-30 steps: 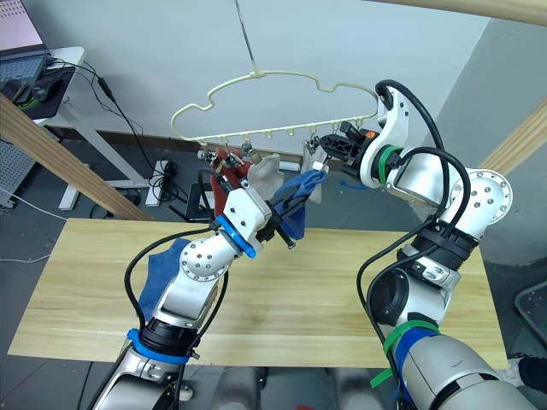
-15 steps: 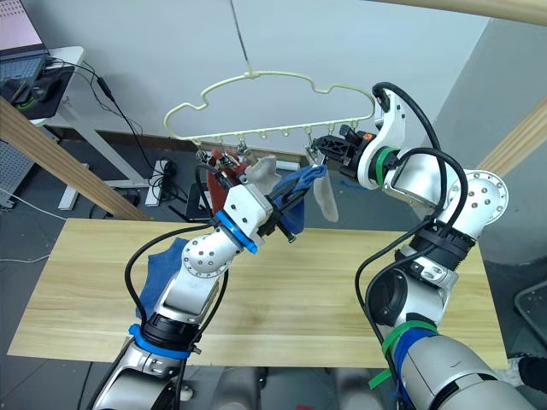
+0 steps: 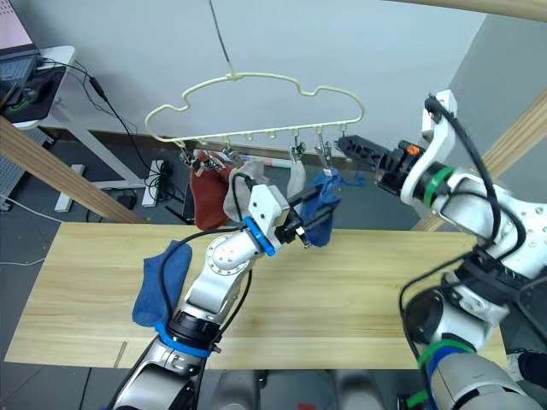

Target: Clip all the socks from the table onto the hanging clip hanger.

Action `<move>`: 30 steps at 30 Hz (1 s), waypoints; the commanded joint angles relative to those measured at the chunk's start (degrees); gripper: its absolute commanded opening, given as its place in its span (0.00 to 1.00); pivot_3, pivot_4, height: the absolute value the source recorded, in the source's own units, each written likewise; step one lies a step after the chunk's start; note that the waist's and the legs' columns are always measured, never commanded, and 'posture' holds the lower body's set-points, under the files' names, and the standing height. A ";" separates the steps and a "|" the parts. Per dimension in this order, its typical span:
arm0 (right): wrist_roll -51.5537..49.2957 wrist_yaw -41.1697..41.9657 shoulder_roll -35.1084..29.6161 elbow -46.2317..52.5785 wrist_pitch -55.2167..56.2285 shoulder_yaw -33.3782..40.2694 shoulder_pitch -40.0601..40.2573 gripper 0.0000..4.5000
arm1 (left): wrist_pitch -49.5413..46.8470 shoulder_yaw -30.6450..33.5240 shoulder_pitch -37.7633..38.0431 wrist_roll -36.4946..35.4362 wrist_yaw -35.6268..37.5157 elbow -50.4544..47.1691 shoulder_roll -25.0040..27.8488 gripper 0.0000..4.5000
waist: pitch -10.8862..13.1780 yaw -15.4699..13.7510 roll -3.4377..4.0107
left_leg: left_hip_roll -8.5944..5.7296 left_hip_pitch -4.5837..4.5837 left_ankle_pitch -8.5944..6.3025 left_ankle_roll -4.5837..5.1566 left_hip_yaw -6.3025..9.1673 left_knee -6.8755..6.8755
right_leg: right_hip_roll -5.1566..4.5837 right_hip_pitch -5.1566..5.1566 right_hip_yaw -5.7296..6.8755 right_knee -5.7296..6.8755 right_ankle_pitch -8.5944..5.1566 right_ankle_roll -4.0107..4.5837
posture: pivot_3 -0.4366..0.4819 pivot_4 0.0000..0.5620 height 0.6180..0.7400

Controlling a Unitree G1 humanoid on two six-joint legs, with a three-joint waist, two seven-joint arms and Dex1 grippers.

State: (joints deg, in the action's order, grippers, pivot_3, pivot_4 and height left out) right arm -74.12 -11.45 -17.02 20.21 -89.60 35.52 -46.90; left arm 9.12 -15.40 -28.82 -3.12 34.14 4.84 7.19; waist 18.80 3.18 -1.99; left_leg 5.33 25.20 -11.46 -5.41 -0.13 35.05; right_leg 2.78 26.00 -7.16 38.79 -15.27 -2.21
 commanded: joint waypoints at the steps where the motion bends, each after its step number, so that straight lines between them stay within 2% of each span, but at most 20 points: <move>1: 4.72 3.50 -3.08 12.58 7.90 -7.40 7.24 0.89 | -3.16 1.32 1.00 -3.30 1.42 1.51 -0.36 0.61 | 0.00 0.63 0.00 | -0.02 0.01 0.00 0.00 -0.02 0.00 | 0.00 0.01 -0.04 0.02 0.00 0.00 | 0.30 0.62 1.00; 4: 18.40 5.48 -7.21 19.55 19.15 -17.78 15.19 0.89 | -9.12 4.49 2.49 -6.55 1.18 -0.79 1.12 0.82 | 0.00 2.03 0.00 | -0.04 -0.02 0.01 -0.02 -0.07 0.03 | 0.00 0.03 -0.13 0.07 -0.01 -0.01 | 0.31 0.61 1.00; 6: 27.56 6.41 -8.32 21.87 27.86 -24.85 19.22 0.89 | -12.88 6.70 3.60 -7.90 1.35 -3.56 3.45 0.82 | 0.00 2.59 -0.01 | 0.00 -0.12 0.03 -0.05 -0.08 0.02 | 0.04 0.03 -0.14 0.10 -0.01 -0.03 | 0.31 0.61 1.00; 7: 31.13 6.55 -8.18 22.42 31.45 -27.58 20.54 0.89 | -14.46 7.50 4.14 -8.43 1.69 -5.10 4.76 0.82 | 0.01 2.87 -0.03 | 0.01 -0.15 0.07 -0.11 -0.07 0.00 | 0.07 0.03 -0.16 0.11 -0.02 -0.03 | 0.35 0.62 1.00; 11: 45.94 2.84 -4.32 21.24 42.87 -39.85 23.00 0.70 | -21.75 12.81 5.87 -11.80 4.21 -14.68 13.42 0.83 | 0.05 3.19 -0.08 | 0.11 -0.26 0.16 -0.24 -0.02 -0.03 | 0.18 0.04 -0.16 0.19 -0.02 -0.03 | 0.41 0.62 1.00; 12: 48.11 2.55 -3.25 20.80 44.57 -41.51 23.14 0.70 | -23.01 13.64 6.02 -12.59 4.53 -16.44 14.89 0.83 | 0.05 3.02 -0.07 | 0.12 -0.28 0.17 -0.26 -0.02 -0.03 | 0.18 0.05 -0.16 0.21 -0.01 -0.02 | 0.41 0.62 1.00; 15: 52.84 1.50 0.65 19.49 48.63 -43.83 23.21 0.70 | -27.11 16.08 5.76 -15.07 4.51 -20.77 18.04 0.83 | 0.05 1.70 -0.07 | 0.10 -0.27 0.19 -0.30 -0.01 -0.02 | 0.13 0.01 -0.11 0.21 -0.01 -0.02 | 0.44 0.63 1.00; 17: 55.50 1.61 2.36 18.70 50.48 -44.81 23.14 0.63 | -29.49 17.29 5.85 -16.31 4.36 -23.63 19.63 0.83 | 0.05 0.99 -0.07 | 0.07 -0.26 0.18 -0.29 -0.04 -0.02 | 0.10 0.01 -0.12 0.17 -0.01 -0.02 | 0.47 0.63 1.00; 19: 57.61 1.63 4.24 17.27 51.95 -45.46 22.47 0.50 | -32.16 18.57 6.18 -17.91 4.16 -27.13 21.27 0.83 | 0.06 0.08 -0.07 | 0.07 -0.24 0.18 -0.29 -0.02 -0.02 | 0.07 0.01 -0.08 0.13 -0.02 -0.01 | 0.49 0.63 1.00; 30: 63.67 1.37 12.23 9.90 54.80 -43.40 19.78 0.50 | -37.02 20.39 6.76 -21.18 2.48 -34.09 23.52 0.83 | 0.06 -1.36 -0.07 | 0.09 -0.23 0.17 -0.28 0.02 -0.03 | 0.07 0.02 -0.03 0.16 -0.02 0.02 | 0.53 0.61 1.00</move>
State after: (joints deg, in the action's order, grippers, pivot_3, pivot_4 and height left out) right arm -11.63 -9.34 -5.57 29.31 -36.23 -9.28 -26.17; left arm -28.29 3.86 -21.68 -22.99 36.81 -25.71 30.10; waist 18.86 1.82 -2.06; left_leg 5.42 24.97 -11.29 -5.69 -0.11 35.02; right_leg 2.86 26.02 -7.19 38.95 -15.29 -2.19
